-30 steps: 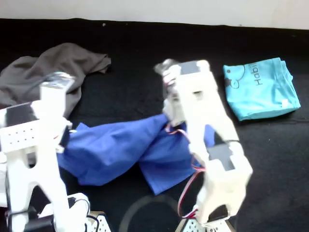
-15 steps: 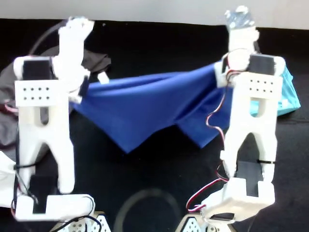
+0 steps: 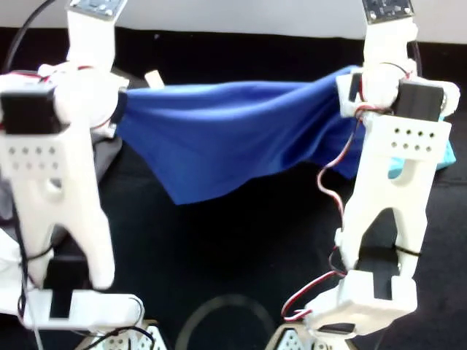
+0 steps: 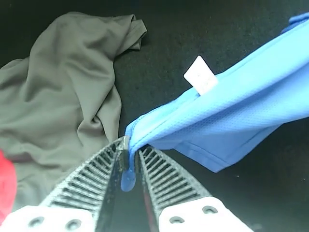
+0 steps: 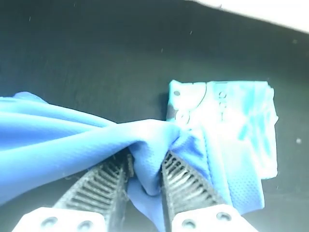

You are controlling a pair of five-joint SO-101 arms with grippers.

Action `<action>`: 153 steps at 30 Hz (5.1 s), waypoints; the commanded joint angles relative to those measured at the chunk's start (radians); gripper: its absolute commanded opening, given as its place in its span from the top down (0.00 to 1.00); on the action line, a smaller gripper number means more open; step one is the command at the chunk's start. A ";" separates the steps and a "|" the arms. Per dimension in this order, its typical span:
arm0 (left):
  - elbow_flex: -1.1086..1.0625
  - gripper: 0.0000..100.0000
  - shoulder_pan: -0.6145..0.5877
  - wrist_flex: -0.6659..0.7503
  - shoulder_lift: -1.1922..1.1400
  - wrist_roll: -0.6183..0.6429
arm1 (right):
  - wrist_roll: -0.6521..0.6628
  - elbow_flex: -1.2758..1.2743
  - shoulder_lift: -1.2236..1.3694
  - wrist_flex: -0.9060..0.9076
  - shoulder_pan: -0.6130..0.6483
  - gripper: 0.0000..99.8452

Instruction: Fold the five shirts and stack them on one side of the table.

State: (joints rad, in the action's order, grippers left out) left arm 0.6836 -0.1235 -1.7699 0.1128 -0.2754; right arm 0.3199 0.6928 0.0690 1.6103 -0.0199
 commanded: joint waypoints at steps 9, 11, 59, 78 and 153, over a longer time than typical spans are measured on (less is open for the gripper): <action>-0.625 0.99 0.015 0.012 0.216 0.003 | 0.006 -0.157 -0.042 0.150 0.004 0.99; -0.710 0.99 0.015 0.032 0.223 0.003 | 0.005 -0.249 -0.076 0.150 0.013 0.99; -1.296 0.99 0.008 0.315 0.223 -0.003 | -0.114 -1.204 -0.639 -0.211 0.053 0.76; -1.294 0.99 0.012 0.316 0.223 -0.003 | -0.074 -0.639 0.240 -0.211 0.220 0.76; -1.293 0.99 0.015 0.330 0.216 -0.003 | -0.074 -0.467 0.472 -0.102 0.199 0.88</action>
State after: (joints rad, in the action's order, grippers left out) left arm -0.6160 -0.1250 -1.4477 0.3015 -0.2723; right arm 0.2355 0.2033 0.5493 1.4952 0.1887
